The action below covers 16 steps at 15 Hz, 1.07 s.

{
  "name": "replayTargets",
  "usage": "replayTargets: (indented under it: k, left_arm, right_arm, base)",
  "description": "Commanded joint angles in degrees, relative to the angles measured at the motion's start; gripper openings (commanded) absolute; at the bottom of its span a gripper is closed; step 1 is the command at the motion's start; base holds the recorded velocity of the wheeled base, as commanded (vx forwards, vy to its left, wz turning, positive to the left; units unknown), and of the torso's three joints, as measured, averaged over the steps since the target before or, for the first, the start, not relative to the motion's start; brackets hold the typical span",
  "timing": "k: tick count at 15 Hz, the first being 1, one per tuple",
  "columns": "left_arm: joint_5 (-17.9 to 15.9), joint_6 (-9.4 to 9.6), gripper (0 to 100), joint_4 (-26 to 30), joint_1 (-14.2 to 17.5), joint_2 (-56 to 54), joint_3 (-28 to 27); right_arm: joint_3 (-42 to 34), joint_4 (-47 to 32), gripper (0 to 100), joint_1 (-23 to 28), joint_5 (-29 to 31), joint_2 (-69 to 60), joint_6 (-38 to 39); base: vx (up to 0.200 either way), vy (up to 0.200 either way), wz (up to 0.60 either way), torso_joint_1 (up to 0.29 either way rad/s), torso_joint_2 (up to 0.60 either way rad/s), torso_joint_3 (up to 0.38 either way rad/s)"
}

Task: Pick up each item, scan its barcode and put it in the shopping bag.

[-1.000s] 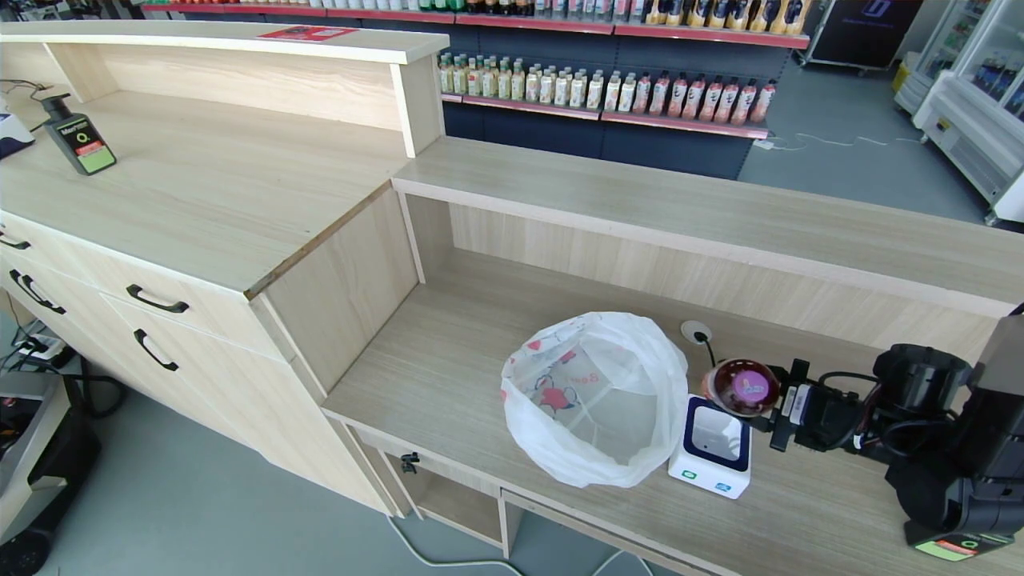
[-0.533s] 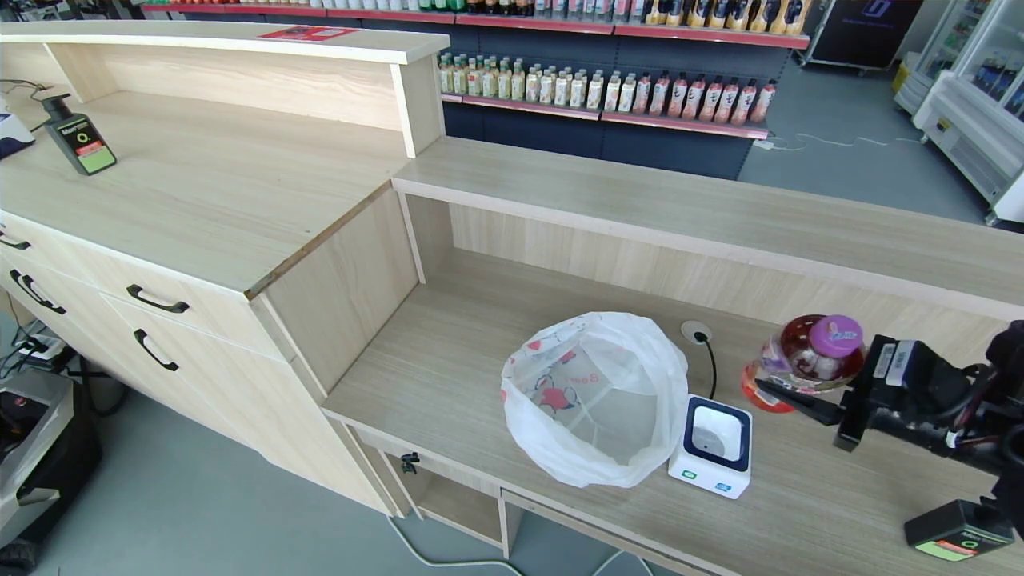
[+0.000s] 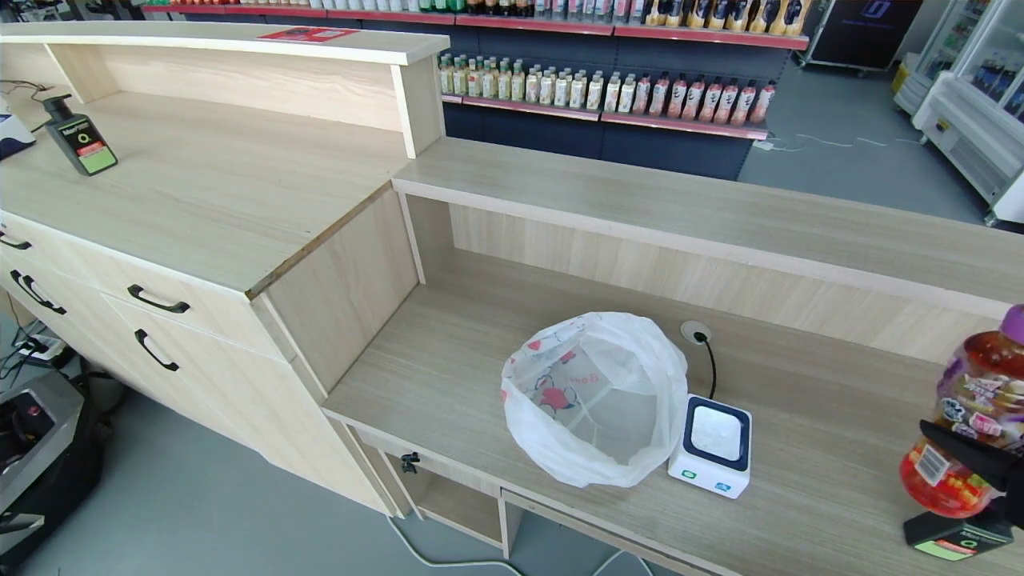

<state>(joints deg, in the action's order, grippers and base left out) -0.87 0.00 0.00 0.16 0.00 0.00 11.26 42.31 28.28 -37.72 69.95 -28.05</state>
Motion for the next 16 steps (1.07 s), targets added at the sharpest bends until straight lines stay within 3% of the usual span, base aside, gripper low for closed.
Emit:
replayTargets:
  k: [1, 3, 8, 11, 16]
  left_arm:
    - [-0.01, 0.0, 100, 0.0, 0.02, 0.0, 0.0]
    - [-0.01, 0.0, 100, 0.0, 0.02, 0.0, 0.0]
    - [-0.01, 0.09, 100, 0.0, 0.02, 0.0, 0.0]
    - [-0.01, 0.09, 100, 0.0, 0.02, 0.0, 0.0]
    - [-0.01, 0.0, 100, 0.0, 0.02, 0.0, 0.0]
  right_arm:
    - [0.07, -1.44, 0, -2.0, 10.3, -5.44, 5.2]
    - [-0.63, -2.24, 0, -6.22, 19.88, -7.81, 7.75]
    - [-1.6, -2.32, 0, -9.83, 31.57, -10.27, 6.96]
    - [-1.68, -2.06, 0, -11.58, 32.09, -10.89, 5.64]
    - [-0.54, -1.36, 0, -13.96, 32.18, -9.13, 5.64]
  base:
    - [0.0, 0.0, 0.0, 0.0, 0.0, 0.0]
    - [0.0, 0.0, 0.0, 0.0, 0.0, 0.0]
    - [0.0, 0.0, 0.0, 0.0, 0.0, 0.0]
    - [0.0, 0.0, 0.0, 0.0, 0.0, 0.0]
    - [0.0, 0.0, 0.6, -0.001, 0.01, 0.002]
